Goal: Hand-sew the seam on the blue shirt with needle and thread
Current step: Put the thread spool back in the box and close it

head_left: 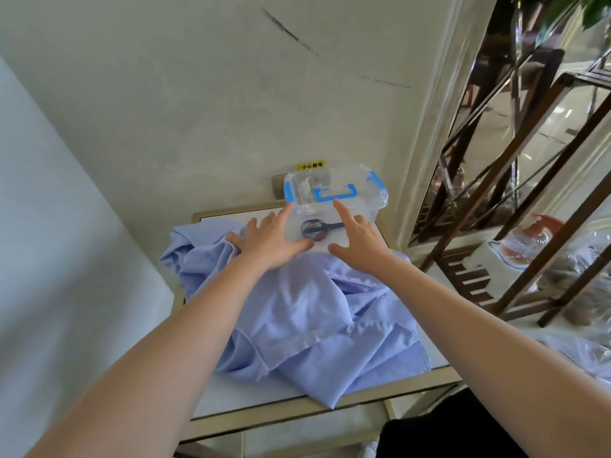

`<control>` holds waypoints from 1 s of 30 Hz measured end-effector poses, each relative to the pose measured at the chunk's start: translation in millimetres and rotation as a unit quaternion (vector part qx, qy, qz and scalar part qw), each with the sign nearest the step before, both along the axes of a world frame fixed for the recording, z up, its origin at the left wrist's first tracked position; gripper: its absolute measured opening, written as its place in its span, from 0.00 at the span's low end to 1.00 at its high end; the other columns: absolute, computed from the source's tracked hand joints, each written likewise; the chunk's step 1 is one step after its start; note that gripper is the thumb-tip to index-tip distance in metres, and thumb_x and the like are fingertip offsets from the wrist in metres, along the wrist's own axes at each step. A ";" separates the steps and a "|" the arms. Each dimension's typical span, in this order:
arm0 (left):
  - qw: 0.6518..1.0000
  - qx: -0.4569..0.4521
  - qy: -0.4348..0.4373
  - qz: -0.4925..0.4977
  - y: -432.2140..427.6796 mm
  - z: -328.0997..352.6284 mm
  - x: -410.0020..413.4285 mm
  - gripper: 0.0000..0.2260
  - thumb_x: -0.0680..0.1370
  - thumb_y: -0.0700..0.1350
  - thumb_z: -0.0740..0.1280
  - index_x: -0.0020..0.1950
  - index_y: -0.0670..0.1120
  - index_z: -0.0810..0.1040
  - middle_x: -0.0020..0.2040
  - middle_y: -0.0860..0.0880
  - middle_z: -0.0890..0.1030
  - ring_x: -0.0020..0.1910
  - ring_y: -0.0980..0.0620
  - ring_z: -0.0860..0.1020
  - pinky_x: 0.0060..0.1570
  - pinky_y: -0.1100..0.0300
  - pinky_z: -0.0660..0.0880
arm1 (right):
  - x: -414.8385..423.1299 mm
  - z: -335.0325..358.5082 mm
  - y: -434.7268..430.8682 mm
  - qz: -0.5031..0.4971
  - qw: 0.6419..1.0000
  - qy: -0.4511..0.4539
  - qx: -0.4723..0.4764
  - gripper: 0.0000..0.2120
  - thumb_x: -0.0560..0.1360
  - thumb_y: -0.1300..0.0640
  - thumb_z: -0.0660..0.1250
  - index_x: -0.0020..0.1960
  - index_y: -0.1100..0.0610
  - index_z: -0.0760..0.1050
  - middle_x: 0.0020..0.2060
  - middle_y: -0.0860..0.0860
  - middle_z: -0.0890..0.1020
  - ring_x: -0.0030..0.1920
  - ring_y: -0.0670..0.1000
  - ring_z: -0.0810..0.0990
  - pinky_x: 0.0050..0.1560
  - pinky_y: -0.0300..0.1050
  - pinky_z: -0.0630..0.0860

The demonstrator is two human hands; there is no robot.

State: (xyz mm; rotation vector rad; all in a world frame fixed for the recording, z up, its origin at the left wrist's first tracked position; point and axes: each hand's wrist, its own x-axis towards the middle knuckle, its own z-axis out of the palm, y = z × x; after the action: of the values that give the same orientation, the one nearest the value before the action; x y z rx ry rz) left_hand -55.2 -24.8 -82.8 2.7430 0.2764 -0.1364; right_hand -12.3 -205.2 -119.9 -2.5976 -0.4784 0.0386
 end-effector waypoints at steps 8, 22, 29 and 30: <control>0.999 0.016 -0.026 0.010 -11.3 -15.2 47.6 0.36 0.76 0.64 0.63 0.77 0.67 0.44 0.72 0.53 0.70 0.76 0.45 0.59 0.69 0.29 0.39 | 42.7 -11.5 -6.0 -0.023 0.999 -0.005 0.039 0.45 0.76 0.54 0.68 0.79 0.44 0.39 0.61 0.62 0.72 0.62 0.62 0.71 0.60 0.51 0.68; 0.987 0.074 -0.139 -0.013 2.6 -19.8 33.8 0.27 0.76 0.55 0.67 0.74 0.57 0.65 0.69 0.47 0.74 0.70 0.43 0.67 0.71 0.47 0.56 | 16.4 4.2 -2.3 -0.012 0.990 0.035 0.138 0.47 0.75 0.48 0.71 0.79 0.49 0.40 0.68 0.60 0.69 0.65 0.58 0.72 0.60 0.47 0.67; 0.988 0.142 -0.034 0.045 46.7 -5.0 -23.7 0.28 0.74 0.70 0.59 0.71 0.60 0.69 0.75 0.46 0.63 0.75 0.41 0.55 0.71 0.37 0.49 | -44.4 58.1 11.0 0.104 0.930 0.268 -0.229 0.59 0.64 0.26 0.69 0.78 0.44 0.33 0.80 0.53 0.45 0.78 0.58 0.53 0.74 0.58 0.56; 0.990 0.128 -0.010 0.060 50.8 -2.9 -32.8 0.33 0.72 0.74 0.57 0.74 0.60 0.64 0.77 0.46 0.59 0.76 0.40 0.53 0.71 0.36 0.49 | -51.1 57.4 13.1 0.119 0.918 0.269 -0.267 0.60 0.64 0.28 0.71 0.78 0.44 0.34 0.80 0.52 0.47 0.77 0.58 0.55 0.72 0.56 0.60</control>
State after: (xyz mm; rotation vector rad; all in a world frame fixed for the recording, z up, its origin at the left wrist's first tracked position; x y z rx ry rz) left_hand -88.0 26.0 -85.7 2.9681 0.4830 -0.0418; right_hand -63.4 -192.2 -62.6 -2.8428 -0.6349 1.0739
